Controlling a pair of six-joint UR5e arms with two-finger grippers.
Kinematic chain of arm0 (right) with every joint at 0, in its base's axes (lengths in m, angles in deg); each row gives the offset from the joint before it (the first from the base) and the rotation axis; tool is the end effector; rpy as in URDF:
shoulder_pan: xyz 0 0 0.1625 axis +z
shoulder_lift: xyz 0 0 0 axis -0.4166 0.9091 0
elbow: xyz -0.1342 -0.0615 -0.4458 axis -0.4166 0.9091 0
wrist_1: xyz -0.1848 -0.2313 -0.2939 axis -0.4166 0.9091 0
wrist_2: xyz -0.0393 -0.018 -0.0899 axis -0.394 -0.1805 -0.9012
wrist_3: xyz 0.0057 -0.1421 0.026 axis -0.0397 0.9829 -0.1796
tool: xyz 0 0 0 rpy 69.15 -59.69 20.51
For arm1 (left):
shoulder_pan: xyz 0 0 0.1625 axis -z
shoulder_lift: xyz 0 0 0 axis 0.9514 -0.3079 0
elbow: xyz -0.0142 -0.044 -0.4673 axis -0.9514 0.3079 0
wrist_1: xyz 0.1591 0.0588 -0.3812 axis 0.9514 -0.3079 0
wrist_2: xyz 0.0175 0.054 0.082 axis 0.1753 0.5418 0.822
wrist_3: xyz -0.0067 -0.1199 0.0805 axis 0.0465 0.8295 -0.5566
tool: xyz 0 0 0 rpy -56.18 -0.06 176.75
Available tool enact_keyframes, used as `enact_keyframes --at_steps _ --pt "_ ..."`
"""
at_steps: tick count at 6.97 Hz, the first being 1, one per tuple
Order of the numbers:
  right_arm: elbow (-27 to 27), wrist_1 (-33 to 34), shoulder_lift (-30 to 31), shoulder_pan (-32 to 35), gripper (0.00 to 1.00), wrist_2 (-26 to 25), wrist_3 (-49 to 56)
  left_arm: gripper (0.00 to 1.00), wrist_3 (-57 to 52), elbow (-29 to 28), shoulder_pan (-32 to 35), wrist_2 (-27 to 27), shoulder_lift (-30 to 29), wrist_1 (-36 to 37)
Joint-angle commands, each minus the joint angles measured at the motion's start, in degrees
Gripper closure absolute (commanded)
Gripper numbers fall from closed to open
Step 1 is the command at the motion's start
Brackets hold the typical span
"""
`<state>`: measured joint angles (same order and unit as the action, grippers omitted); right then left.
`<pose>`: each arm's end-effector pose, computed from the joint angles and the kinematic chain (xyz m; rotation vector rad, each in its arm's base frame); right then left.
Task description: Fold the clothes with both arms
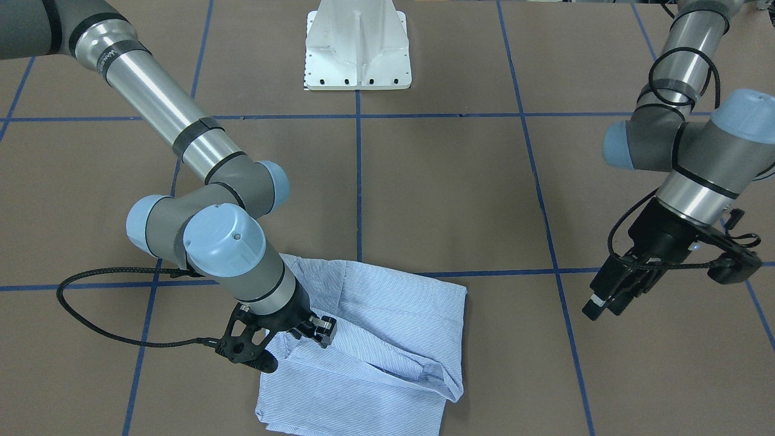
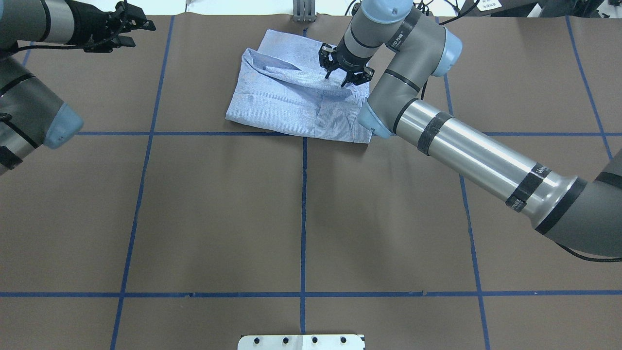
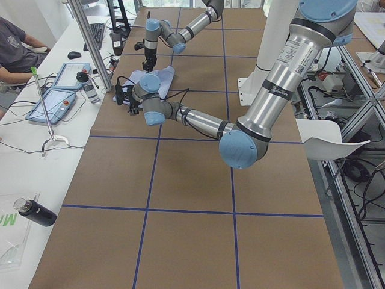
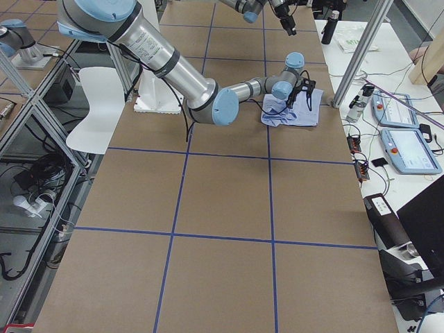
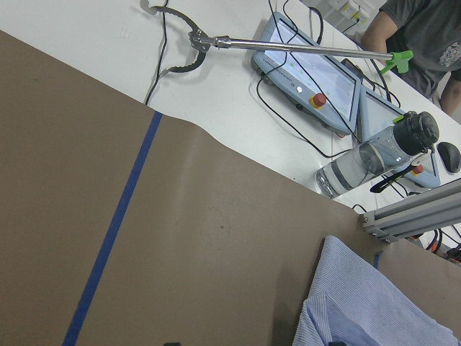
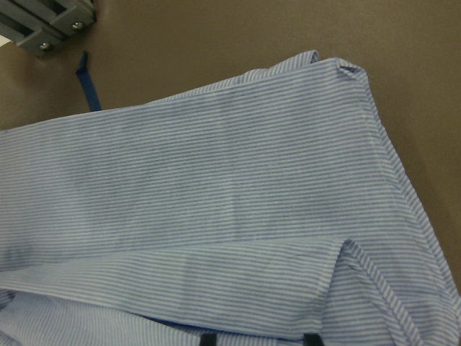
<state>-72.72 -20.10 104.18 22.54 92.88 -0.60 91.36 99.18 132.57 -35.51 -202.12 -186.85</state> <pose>-0.5885 -0.7328 0.2998 -0.0046 -1.0162 0.4611 0.3057 -0.6949 0.4134 0.4083 1.2511 -0.5410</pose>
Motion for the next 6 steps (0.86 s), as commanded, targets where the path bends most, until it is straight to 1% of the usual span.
enact_keyframes --at_steps 1,4,5,6 --pt "-1.1 0.0 0.63 -0.05 1.0 0.85 -0.63 0.26 0.03 -0.09 -0.03 0.65 -0.35 0.0" --pt "-2.16 -0.09 1.69 0.21 1.0 1.03 -0.54 0.26 0.12 -0.35 -0.47 0.74 -0.53 0.09" --pt "-2.08 0.08 1.6 1.69 1.0 1.03 -0.02 0.26 0.21 -0.35 -1.25 2.04 -0.53 0.09" --pt "-1.12 0.09 1.25 2.84 1.0 0.69 1.55 0.26 0.12 -0.35 -1.7 2.14 -0.44 0.09"
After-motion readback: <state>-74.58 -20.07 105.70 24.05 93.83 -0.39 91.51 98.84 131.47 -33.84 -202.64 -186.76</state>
